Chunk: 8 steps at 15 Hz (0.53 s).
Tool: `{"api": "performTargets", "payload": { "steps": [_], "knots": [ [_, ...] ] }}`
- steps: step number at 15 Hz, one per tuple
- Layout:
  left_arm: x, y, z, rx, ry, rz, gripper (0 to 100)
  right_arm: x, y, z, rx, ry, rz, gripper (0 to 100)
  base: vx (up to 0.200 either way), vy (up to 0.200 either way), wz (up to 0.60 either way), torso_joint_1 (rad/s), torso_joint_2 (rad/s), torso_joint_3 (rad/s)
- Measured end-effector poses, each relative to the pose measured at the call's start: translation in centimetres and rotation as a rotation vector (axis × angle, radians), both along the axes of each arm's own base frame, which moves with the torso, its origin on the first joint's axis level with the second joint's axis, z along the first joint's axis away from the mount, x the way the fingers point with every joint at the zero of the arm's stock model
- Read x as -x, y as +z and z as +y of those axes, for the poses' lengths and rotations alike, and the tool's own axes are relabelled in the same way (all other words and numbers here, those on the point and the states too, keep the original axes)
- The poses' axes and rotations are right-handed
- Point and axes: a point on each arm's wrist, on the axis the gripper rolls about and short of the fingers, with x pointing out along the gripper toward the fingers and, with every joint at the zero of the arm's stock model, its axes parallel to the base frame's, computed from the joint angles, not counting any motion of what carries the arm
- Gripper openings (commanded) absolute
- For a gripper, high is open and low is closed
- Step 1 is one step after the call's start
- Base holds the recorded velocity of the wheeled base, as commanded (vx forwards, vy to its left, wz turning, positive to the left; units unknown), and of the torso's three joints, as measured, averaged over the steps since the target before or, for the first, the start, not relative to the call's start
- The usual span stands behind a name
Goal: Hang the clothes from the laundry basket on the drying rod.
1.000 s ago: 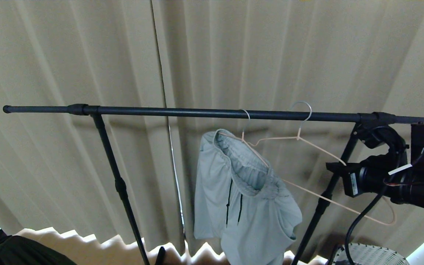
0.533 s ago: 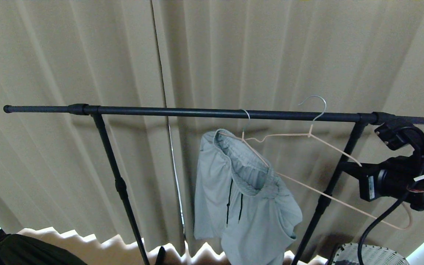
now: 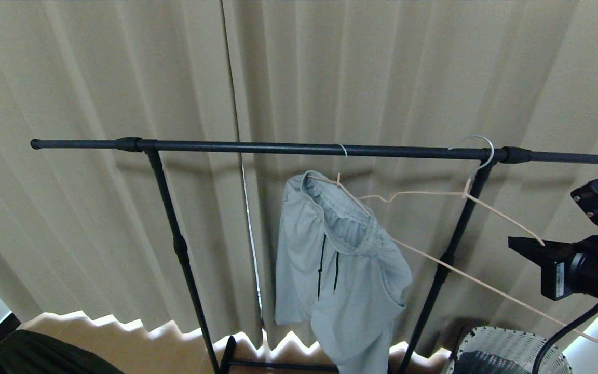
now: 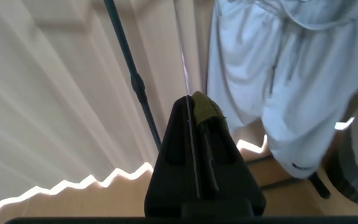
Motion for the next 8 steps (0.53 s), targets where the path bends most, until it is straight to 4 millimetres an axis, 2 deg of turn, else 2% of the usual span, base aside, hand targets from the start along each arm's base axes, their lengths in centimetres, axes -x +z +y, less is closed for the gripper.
{"api": "performTargets", "payload": {
  "steps": [7, 8],
  "knots": [
    [0.0, -0.3, 0.0, -0.007, -0.001, 0.006, 0, 1.2, 0.2, -0.2, -0.006, 0.002, -0.026, 0, -0.2, 0.0, 0.0, 0.002, 0.0, 0.002],
    [0.1, -0.5, 0.0, -0.009, -0.001, 0.011, 0, 1.5, 0.3, -0.3, -0.007, 0.002, -0.031, 0, 0.0, 0.0, 0.0, 0.0, 0.0, 0.0]
  ]
}}
